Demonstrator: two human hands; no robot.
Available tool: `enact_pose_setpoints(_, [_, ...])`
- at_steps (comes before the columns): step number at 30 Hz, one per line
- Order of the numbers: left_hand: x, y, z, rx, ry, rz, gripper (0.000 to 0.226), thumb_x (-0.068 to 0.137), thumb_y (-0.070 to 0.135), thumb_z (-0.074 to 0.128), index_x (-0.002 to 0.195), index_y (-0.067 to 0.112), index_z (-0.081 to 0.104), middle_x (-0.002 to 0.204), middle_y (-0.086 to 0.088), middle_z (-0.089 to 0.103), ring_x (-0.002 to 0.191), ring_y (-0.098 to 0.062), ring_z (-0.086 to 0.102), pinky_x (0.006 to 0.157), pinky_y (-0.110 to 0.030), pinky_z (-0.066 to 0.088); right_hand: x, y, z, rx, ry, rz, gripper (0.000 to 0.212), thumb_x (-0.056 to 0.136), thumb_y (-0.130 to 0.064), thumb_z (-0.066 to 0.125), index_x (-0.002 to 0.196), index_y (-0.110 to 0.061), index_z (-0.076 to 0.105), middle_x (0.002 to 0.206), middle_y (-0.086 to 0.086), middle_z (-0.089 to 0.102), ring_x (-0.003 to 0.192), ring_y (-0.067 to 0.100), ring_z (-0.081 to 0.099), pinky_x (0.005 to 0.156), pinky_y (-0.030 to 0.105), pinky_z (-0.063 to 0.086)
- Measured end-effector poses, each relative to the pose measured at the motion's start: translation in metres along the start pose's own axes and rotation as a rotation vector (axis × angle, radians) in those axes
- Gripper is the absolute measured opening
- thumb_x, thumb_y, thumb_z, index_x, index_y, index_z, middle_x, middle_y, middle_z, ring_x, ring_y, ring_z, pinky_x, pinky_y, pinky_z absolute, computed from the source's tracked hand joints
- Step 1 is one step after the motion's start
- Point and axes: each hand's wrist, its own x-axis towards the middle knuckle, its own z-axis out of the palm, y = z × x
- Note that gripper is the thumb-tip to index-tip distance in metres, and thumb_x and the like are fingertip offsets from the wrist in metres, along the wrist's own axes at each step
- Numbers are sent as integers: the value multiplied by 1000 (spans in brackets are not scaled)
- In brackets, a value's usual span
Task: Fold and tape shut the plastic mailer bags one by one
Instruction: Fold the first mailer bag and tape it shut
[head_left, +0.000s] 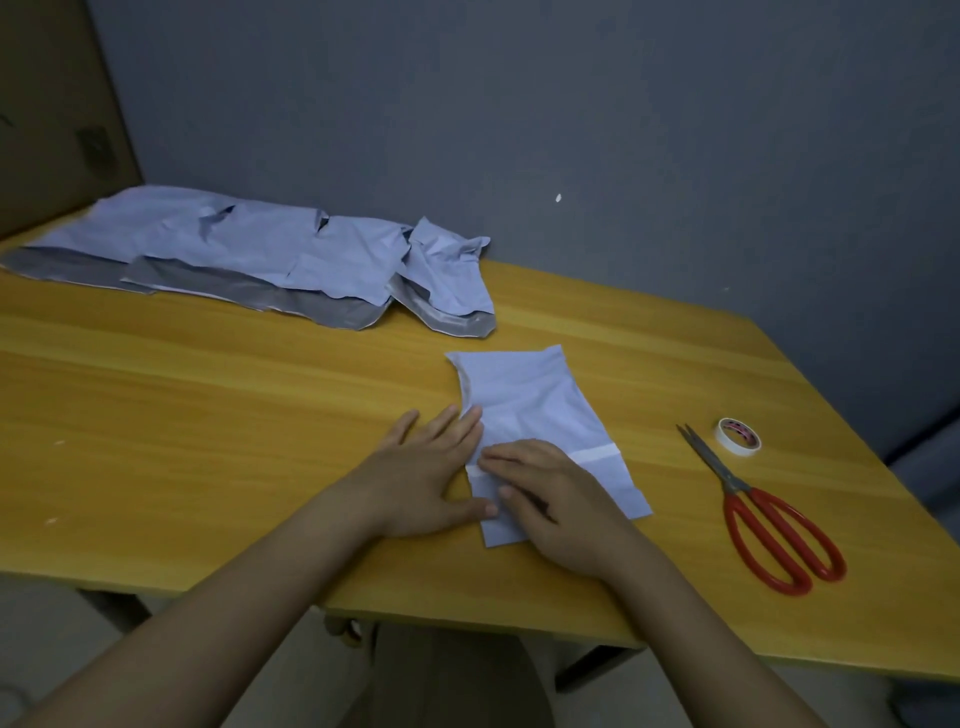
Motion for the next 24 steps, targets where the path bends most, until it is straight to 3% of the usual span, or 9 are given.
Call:
enact_pose_setpoints(7, [3,-4,-6,6,-106,4,93,81,78,28,149,30,-16,149,22,-27,138,3,-23,117,-36,-12,-4,3,6,-13,-38,-9,52,97,-44,30,141,-22,47,148,-9,40,135,5,33,113,27,27])
enact_pose_setpoints(13, [2,-7,-3,-27,-47,6,102,69,85,24,149,34,-11,150,26,-22,138,7,-20,117,-34,-10,-4,0,4,-39,-79,9,56,97,-54,23,141,-29,45,148,-12,37,131,8,29,111,30,26])
enact_pose_setpoints(24, [3,-7,-5,-40,-37,10,113,55,93,15,149,34,-10,148,27,-24,137,7,-22,114,-29,-11,-1,-4,0,-57,-179,66,53,95,-58,19,141,-42,39,150,-19,26,131,6,18,111,25,19])
